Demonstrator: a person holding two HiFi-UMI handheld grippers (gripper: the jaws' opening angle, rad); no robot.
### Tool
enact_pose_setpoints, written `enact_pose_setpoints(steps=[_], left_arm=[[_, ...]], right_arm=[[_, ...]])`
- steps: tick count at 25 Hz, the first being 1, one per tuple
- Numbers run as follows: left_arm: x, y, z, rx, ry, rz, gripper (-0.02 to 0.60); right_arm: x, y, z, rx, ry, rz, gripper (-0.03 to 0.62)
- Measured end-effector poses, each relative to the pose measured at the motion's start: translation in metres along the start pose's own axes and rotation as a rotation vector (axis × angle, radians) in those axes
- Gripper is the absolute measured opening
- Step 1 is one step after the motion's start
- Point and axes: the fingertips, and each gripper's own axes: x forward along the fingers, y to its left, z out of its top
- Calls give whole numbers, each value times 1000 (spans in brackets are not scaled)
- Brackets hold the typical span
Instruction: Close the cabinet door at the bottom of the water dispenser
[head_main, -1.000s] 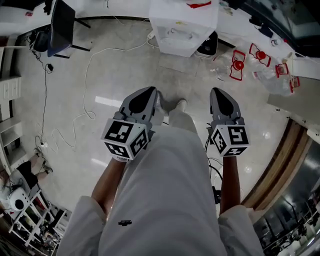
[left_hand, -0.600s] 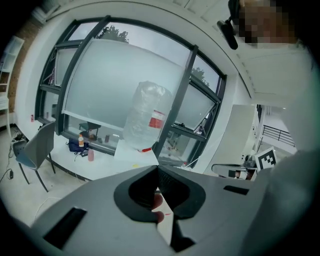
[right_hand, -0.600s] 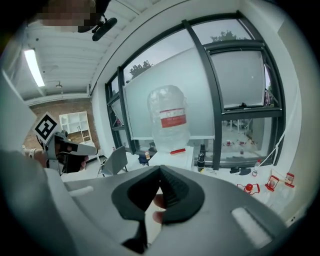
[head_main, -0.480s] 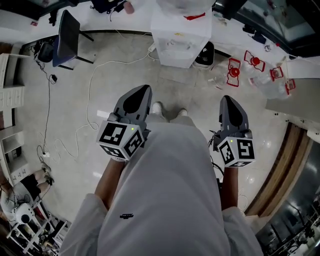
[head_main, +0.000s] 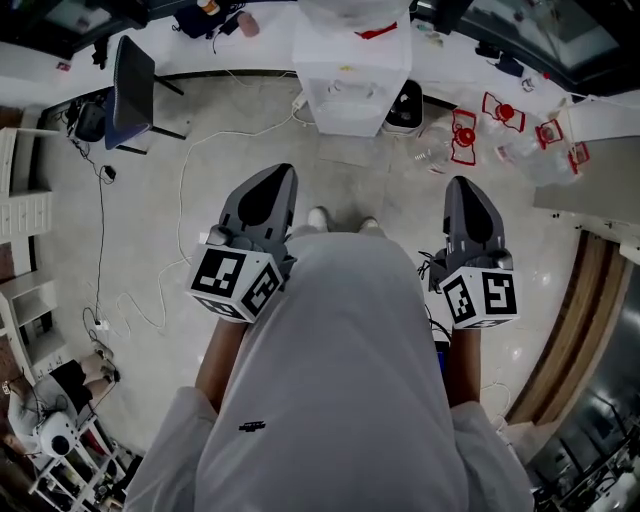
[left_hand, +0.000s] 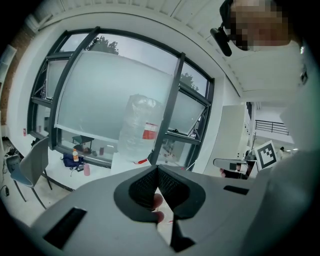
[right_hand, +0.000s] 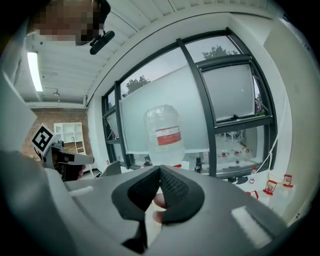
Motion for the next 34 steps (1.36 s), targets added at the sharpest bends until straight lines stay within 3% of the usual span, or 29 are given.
enact_pose_setpoints(steps=[6, 12, 34], left_arm=[[2, -7, 0, 8, 11, -28, 8], [6, -13, 9, -11, -7, -53, 7], [-12, -18, -2, -15, 31, -79, 7]], right_arm=[[-2, 14, -3, -33, 19, 38, 11], [-2, 28, 5, -135, 30, 80, 9], [-13, 45, -2, -105, 43, 73, 9]])
